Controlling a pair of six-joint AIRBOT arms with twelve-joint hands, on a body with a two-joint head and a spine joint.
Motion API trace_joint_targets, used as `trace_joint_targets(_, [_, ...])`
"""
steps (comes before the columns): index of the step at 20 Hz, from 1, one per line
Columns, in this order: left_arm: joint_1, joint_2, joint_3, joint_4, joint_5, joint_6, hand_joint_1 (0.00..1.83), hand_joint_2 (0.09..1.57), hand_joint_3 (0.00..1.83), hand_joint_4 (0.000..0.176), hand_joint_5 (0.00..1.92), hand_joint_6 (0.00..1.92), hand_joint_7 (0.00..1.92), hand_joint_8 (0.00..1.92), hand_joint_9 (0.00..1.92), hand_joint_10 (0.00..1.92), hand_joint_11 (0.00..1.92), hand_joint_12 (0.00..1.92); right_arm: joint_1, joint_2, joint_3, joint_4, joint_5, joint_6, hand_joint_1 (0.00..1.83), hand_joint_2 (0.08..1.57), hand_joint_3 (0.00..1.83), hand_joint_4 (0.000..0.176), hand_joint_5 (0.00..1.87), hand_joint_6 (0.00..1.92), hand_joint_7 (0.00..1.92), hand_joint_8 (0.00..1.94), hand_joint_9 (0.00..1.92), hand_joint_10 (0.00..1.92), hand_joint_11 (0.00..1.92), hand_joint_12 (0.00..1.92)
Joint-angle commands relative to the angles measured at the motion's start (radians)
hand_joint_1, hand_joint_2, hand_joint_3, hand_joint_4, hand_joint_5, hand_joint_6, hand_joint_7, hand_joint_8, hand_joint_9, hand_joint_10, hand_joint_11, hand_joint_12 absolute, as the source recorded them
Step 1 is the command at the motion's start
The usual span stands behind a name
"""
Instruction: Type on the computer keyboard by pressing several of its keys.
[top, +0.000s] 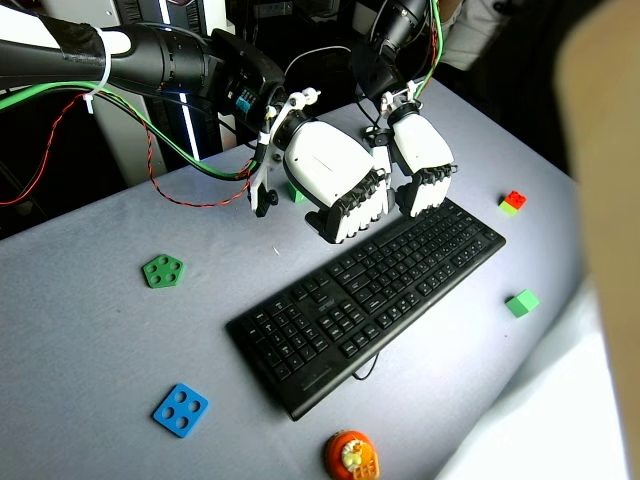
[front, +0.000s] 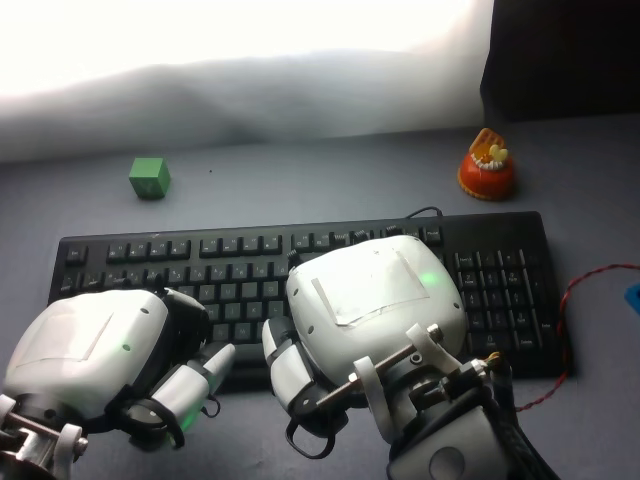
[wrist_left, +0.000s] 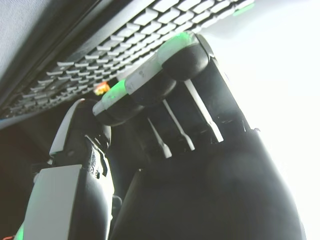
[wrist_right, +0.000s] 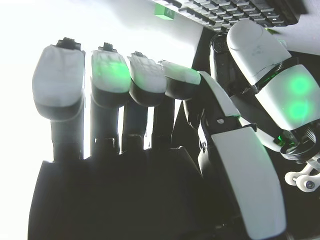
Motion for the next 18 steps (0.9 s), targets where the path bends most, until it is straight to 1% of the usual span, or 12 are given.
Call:
trace_joint_targets(1, [0.0, 0.008, -0.002, 0.053, -0.096, -0.006, 0.76, 1.24, 0.18, 0.017, 0.07, 0.17, 0.18, 0.13, 0.15, 0.34, 0.0, 0.88, 0.009, 0.001, -0.003, -0.094, 0.048, 0.002, 0.53, 1.29, 0.21, 0.0, 0.04, 0.09, 0.06, 0.06, 0.03, 0.2, 0.0, 0.3])
trace_joint_targets(2, [0.001, 0.008, -0.003, 0.053, -0.096, -0.006, 0.76, 1.24, 0.18, 0.017, 0.07, 0.17, 0.18, 0.13, 0.15, 0.34, 0.0, 0.88, 0.01, 0.001, -0.001, -0.094, 0.048, 0.002, 0.53, 1.29, 0.21, 0.0, 0.04, 0.09, 0.06, 0.06, 0.03, 0.2, 0.0, 0.3])
trace_joint_targets(3, [0.002, 0.008, -0.003, 0.053, -0.096, -0.006, 0.72, 1.34, 0.01, 0.027, 0.07, 0.04, 0.22, 0.02, 0.21, 0.2, 0.0, 0.88, 0.01, 0.0, 0.002, -0.094, 0.048, 0.002, 0.59, 1.37, 0.02, 0.0, 0.08, 0.05, 0.08, 0.0, 0.06, 0.13, 0.0, 0.23])
trace_joint_targets(4, [0.004, 0.007, -0.003, 0.053, -0.096, -0.006, 0.74, 1.33, 0.0, 0.034, 0.04, 0.02, 0.21, 0.01, 0.21, 0.18, 0.0, 0.88, 0.01, 0.0, 0.003, -0.094, 0.048, 0.002, 0.59, 1.38, 0.01, 0.0, 0.08, 0.04, 0.06, 0.0, 0.05, 0.1, 0.0, 0.19])
trace_joint_targets(5, [0.007, 0.007, -0.003, 0.053, -0.096, -0.006, 0.78, 1.31, 0.0, 0.03, 0.04, 0.02, 0.21, 0.01, 0.2, 0.17, 0.0, 0.87, 0.01, 0.0, 0.003, -0.094, 0.047, 0.003, 0.51, 1.41, 0.01, 0.0, 0.05, 0.02, 0.04, 0.0, 0.04, 0.08, 0.0, 0.07])
trace_joint_targets(8, [0.02, 0.004, -0.002, 0.053, -0.081, -0.003, 0.77, 1.3, 0.0, 0.027, 0.08, 0.01, 0.22, 0.0, 0.23, 0.13, 0.0, 0.91, 0.011, -0.006, 0.004, -0.076, 0.045, 0.003, 0.46, 1.42, 0.0, 0.0, 0.06, 0.01, 0.03, 0.0, 0.06, 0.05, 0.0, 0.36])
trace_joint_targets(12, [0.045, -0.002, 0.001, 0.054, -0.046, 0.019, 0.73, 1.33, 0.0, 0.033, 0.06, 0.0, 0.23, 0.0, 0.24, 0.1, 0.0, 0.92, 0.012, -0.057, 0.034, -0.057, 0.042, 0.015, 0.39, 1.44, 0.0, 0.0, 0.08, 0.02, 0.06, 0.01, 0.08, 0.04, 0.0, 0.34])
trace_joint_targets(13, [0.045, -0.002, 0.004, 0.055, -0.018, 0.035, 0.75, 1.32, 0.0, 0.038, 0.07, 0.0, 0.23, 0.0, 0.23, 0.1, 0.0, 0.92, 0.012, -0.083, 0.059, -0.057, 0.043, 0.019, 0.42, 1.44, 0.0, 0.0, 0.11, 0.03, 0.1, 0.01, 0.12, 0.05, 0.0, 0.44])
trace_joint_targets(14, [0.045, -0.001, 0.007, 0.066, -0.01, 0.041, 0.77, 1.31, 0.0, 0.037, 0.1, 0.01, 0.26, 0.01, 0.28, 0.11, 0.0, 1.01, 0.012, -0.098, 0.075, -0.057, 0.043, 0.022, 0.45, 1.43, 0.0, 0.0, 0.18, 0.05, 0.16, 0.02, 0.18, 0.07, 0.0, 0.79])
trace_joint_targets(15, [0.043, -0.002, 0.015, 0.087, 0.007, 0.042, 0.82, 1.29, 0.0, 0.036, 0.12, 0.02, 0.29, 0.02, 0.31, 0.12, 0.0, 1.08, 0.01, -0.12, 0.1, -0.058, 0.044, 0.022, 0.46, 1.42, 0.0, 0.0, 0.21, 0.06, 0.2, 0.03, 0.22, 0.09, 0.0, 0.99])
trace_joint_targets(17, [0.04, -0.006, 0.027, 0.097, 0.022, 0.05, 0.81, 1.29, 0.0, 0.033, 0.15, 0.02, 0.33, 0.02, 0.36, 0.14, 0.0, 1.16, 0.005, -0.156, 0.143, -0.059, 0.044, 0.024, 0.52, 1.4, 0.0, 0.0, 0.3, 0.1, 0.34, 0.05, 0.34, 0.16, 0.0, 1.28])
trace_joint_targets(18, [0.038, -0.006, 0.032, 0.097, 0.029, 0.051, 0.77, 1.31, 0.01, 0.029, 0.14, 0.01, 0.34, 0.02, 0.36, 0.14, 0.0, 1.17, 0.001, -0.171, 0.166, -0.065, 0.04, 0.03, 0.57, 1.38, 0.0, 0.0, 0.32, 0.13, 0.4, 0.04, 0.33, 0.27, 0.0, 1.36])
